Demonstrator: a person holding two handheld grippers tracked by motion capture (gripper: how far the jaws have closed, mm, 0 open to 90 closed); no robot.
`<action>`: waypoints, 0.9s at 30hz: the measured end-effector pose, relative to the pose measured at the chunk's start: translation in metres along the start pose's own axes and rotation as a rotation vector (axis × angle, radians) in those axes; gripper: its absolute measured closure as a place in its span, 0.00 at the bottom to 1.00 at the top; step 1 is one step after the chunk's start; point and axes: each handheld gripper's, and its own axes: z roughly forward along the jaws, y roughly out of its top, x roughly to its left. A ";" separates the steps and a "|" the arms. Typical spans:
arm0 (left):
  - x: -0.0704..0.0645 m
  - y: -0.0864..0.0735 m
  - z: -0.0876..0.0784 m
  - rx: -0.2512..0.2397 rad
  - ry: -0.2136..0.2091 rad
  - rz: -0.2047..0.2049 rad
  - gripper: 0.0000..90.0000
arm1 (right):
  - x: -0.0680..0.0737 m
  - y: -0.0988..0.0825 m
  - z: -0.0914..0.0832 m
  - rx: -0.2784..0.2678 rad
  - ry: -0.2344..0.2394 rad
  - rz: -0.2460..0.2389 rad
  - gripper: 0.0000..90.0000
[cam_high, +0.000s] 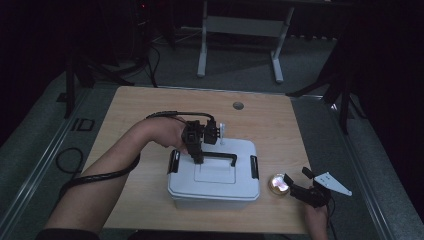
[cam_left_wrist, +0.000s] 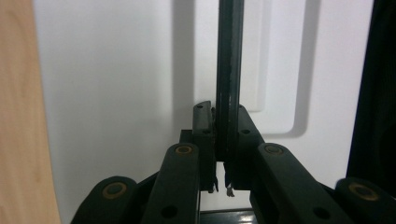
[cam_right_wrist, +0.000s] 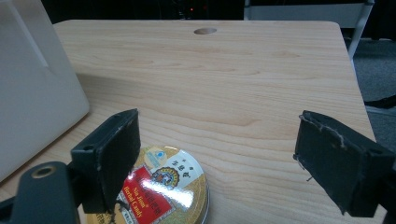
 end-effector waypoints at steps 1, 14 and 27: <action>0.000 0.000 -0.003 -0.003 -0.001 -0.006 0.93 | 0.000 0.000 0.000 0.000 0.000 0.000 0.15; -0.002 -0.028 -0.023 -0.020 0.024 -0.065 0.93 | -0.001 0.000 0.000 0.000 -0.004 0.005 0.15; -0.009 -0.094 -0.040 -0.027 0.045 -0.172 0.93 | 0.000 0.000 0.000 0.004 -0.007 0.002 0.15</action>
